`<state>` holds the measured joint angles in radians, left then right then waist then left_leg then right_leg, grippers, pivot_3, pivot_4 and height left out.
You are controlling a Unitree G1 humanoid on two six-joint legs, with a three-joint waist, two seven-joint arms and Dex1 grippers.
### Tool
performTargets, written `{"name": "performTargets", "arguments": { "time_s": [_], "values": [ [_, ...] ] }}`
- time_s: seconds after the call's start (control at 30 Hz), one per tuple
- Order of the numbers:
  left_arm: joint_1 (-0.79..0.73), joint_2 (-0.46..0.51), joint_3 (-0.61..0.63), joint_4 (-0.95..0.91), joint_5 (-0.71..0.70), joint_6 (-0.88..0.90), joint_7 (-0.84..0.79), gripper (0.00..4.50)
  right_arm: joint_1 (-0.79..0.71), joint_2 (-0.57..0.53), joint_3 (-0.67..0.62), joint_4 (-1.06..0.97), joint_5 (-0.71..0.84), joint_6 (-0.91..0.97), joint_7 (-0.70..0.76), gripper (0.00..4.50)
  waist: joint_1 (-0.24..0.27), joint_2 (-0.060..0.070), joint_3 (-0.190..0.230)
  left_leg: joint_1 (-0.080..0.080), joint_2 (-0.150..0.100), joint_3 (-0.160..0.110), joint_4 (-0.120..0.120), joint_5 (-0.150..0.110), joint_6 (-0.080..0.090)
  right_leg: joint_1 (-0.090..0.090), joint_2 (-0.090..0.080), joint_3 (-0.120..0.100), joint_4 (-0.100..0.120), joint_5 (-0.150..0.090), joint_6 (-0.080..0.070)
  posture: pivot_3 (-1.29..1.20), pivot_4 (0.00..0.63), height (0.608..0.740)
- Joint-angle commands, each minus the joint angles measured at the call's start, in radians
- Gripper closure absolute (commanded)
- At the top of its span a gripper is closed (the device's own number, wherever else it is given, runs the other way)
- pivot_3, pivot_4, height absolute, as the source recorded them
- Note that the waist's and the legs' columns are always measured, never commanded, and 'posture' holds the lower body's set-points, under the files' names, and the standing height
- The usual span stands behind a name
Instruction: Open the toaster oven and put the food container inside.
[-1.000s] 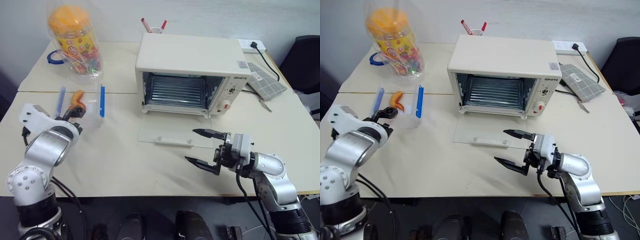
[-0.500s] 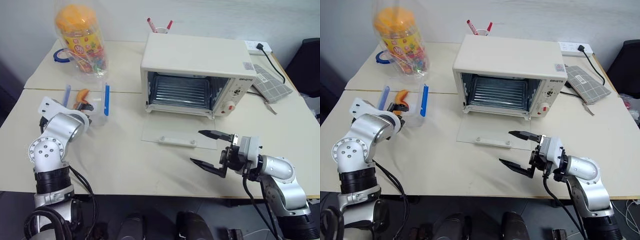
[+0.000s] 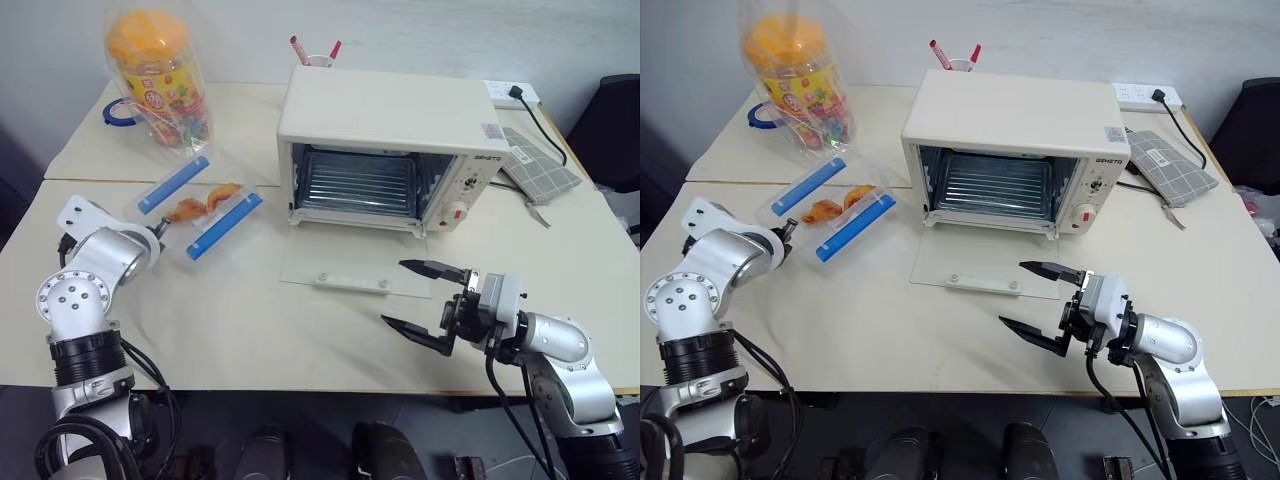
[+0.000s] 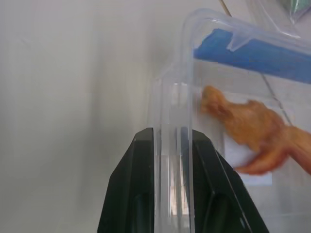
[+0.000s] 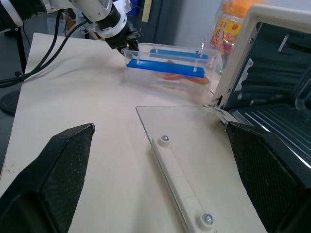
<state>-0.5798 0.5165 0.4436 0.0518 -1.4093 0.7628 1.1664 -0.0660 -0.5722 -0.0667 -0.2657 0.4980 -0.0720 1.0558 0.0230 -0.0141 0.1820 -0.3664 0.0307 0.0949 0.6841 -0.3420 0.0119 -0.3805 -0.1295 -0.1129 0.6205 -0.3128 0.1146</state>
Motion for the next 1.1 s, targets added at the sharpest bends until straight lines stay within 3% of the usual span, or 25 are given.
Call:
{"name": "performTargets", "arguments": {
  "time_s": [0.03,0.13,0.23,0.53,0.63,0.83,1.1],
  "values": [
    [-0.015,0.043,0.048,0.005,0.028,0.025,-0.025,3.62,0.005,-0.012,-0.031,-0.033,0.013,-0.011,-0.004,0.00,0.000,0.000,0.000,0.000,0.000,0.000,0.000,0.000,0.000,0.000,0.000,0.000,0.000,0.000,0.000,0.00,0.150,0.740],
    [-0.012,0.077,0.064,0.016,0.047,0.059,-0.055,3.62,0.009,-0.011,-0.033,-0.035,0.013,-0.009,-0.005,0.00,0.000,0.000,0.000,-0.001,0.000,0.000,0.000,0.000,0.000,-0.001,0.000,0.000,0.000,0.000,0.000,0.00,0.150,0.740],
    [-0.011,0.139,0.077,0.031,0.059,0.117,-0.115,4.17,0.011,-0.011,-0.034,-0.035,0.010,-0.008,-0.006,0.00,0.000,-0.001,0.000,-0.002,0.000,0.000,0.000,0.000,0.000,-0.002,0.000,0.000,0.000,0.000,0.000,0.00,0.150,0.740],
    [0.018,0.550,-0.002,0.031,0.015,0.567,-0.758,4.41,0.025,-0.026,-0.055,-0.031,0.017,0.001,0.000,0.00,-0.001,-0.005,0.003,-0.006,0.001,0.006,-0.003,0.000,-0.002,-0.011,0.002,0.005,0.003,0.000,0.000,0.00,0.150,0.740],
    [0.018,0.618,-0.043,0.023,0.061,0.627,-0.898,4.41,0.030,-0.032,-0.065,-0.030,0.017,0.005,-0.002,0.00,-0.003,-0.004,0.004,-0.005,0.000,0.007,-0.003,0.000,-0.002,-0.012,0.002,0.006,0.004,0.000,-0.001,0.00,0.150,0.740],
    [-0.038,0.568,-0.081,-0.030,0.059,0.712,-0.990,4.41,0.076,-0.056,-0.116,-0.046,0.017,0.010,-0.017,0.00,0.000,-0.004,0.004,-0.005,0.002,0.008,-0.003,0.000,-0.002,-0.013,0.000,0.008,0.005,-0.001,-0.001,0.00,0.150,0.740],
    [-0.222,0.272,-0.161,-0.099,-0.013,0.770,-0.786,4.41,0.262,-0.080,-0.255,-0.130,0.019,0.012,-0.067,0.00,0.003,-0.006,0.005,-0.006,0.001,0.007,-0.002,0.001,-0.001,-0.012,-0.002,0.008,0.006,0.000,0.000,0.00,0.150,0.740]
  ]
}}
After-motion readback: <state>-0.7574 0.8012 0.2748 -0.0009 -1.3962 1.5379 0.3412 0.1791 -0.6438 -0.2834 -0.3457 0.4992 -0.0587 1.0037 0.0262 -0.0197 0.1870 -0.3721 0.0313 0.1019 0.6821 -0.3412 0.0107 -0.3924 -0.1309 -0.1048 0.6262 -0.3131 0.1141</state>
